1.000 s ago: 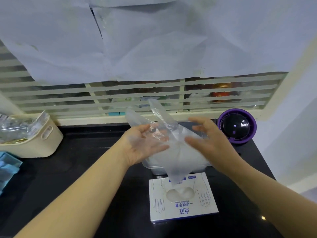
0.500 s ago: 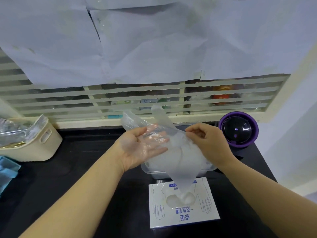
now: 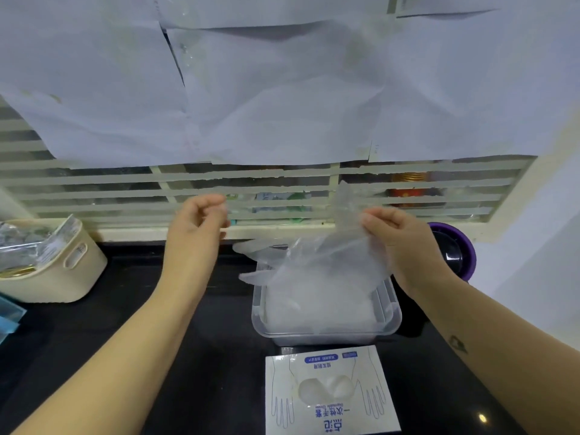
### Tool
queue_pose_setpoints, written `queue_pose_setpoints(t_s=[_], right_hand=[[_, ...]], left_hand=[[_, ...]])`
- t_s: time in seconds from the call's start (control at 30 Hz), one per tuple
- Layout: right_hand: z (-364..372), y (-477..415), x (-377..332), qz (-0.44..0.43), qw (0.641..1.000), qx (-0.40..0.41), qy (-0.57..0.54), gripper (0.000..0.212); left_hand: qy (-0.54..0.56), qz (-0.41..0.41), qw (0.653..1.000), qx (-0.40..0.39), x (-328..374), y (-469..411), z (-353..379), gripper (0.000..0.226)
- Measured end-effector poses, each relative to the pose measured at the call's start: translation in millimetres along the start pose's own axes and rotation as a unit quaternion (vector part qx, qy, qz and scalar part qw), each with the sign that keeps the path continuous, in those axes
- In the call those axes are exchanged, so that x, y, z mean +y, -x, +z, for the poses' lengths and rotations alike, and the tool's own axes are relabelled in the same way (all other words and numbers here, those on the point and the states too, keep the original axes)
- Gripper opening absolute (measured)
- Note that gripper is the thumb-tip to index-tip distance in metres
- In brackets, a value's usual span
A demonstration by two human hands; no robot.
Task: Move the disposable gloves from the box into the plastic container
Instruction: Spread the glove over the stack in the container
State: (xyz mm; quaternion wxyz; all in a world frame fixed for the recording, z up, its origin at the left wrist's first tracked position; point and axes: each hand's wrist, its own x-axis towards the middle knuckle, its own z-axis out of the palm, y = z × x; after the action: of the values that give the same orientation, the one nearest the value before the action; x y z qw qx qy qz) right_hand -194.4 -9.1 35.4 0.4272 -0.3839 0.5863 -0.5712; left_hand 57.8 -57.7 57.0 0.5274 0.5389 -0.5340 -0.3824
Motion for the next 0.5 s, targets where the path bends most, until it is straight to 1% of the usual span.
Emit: queue_pose_setpoints(t_s=[0.03, 0.07, 0.1, 0.13, 0.17, 0.2, 0.23, 0.27, 0.3, 0.37, 0.43, 0.5], right_hand=[[2, -1, -6, -0.027, 1.0, -0.007, 0.013, 0.009], [5, -2, -11, -0.057, 0.998, -0.014, 0.036, 0.007], [9, -1, -17, -0.091, 0.994, -0.021, 0.059, 0.005], [12, 1, -22, -0.127, 0.988, -0.032, 0.079, 0.006], [15, 4, -26, -0.162, 0.981, -0.049, 0.098, 0.009], [18, 7, -29, -0.192, 0.972, -0.069, 0.12, 0.013], [20, 11, -31, -0.214, 0.962, -0.092, 0.143, 0.016], [22, 15, -30, -0.228, 0.953, -0.116, 0.163, 0.017], [23, 19, -29, -0.237, 0.945, -0.136, 0.182, 0.018], [23, 24, -22, -0.245, 0.933, -0.154, 0.213, 0.016], [23, 26, -15, -0.239, 0.93, -0.161, 0.227, 0.015], [24, 28, -8, -0.251, 0.918, -0.174, 0.252, 0.015]], left_hand=[[0.001, 0.026, 0.997, -0.074, 7, 6, 3, 0.014], [0.006, 0.012, 0.983, -0.181, 12, 13, 7, 0.016], [0.007, -0.033, 0.955, -0.295, 13, 19, 13, 0.021], [0.007, -0.093, 0.918, -0.387, 11, 24, 20, 0.029], [0.011, -0.153, 0.884, -0.442, 7, 28, 26, 0.042], [0.036, -0.207, 0.861, -0.463, 2, 33, 34, 0.055], [0.077, -0.245, 0.853, -0.454, -3, 38, 41, 0.064], [0.133, -0.269, 0.851, -0.43, -5, 42, 49, 0.068], [0.193, -0.282, 0.849, -0.402, -6, 44, 54, 0.07], [0.31, -0.308, 0.831, -0.344, -6, 45, 63, 0.071], [0.403, -0.333, 0.804, -0.285, -5, 41, 69, 0.067], [0.459, -0.342, 0.783, -0.241, -5, 38, 72, 0.053]])
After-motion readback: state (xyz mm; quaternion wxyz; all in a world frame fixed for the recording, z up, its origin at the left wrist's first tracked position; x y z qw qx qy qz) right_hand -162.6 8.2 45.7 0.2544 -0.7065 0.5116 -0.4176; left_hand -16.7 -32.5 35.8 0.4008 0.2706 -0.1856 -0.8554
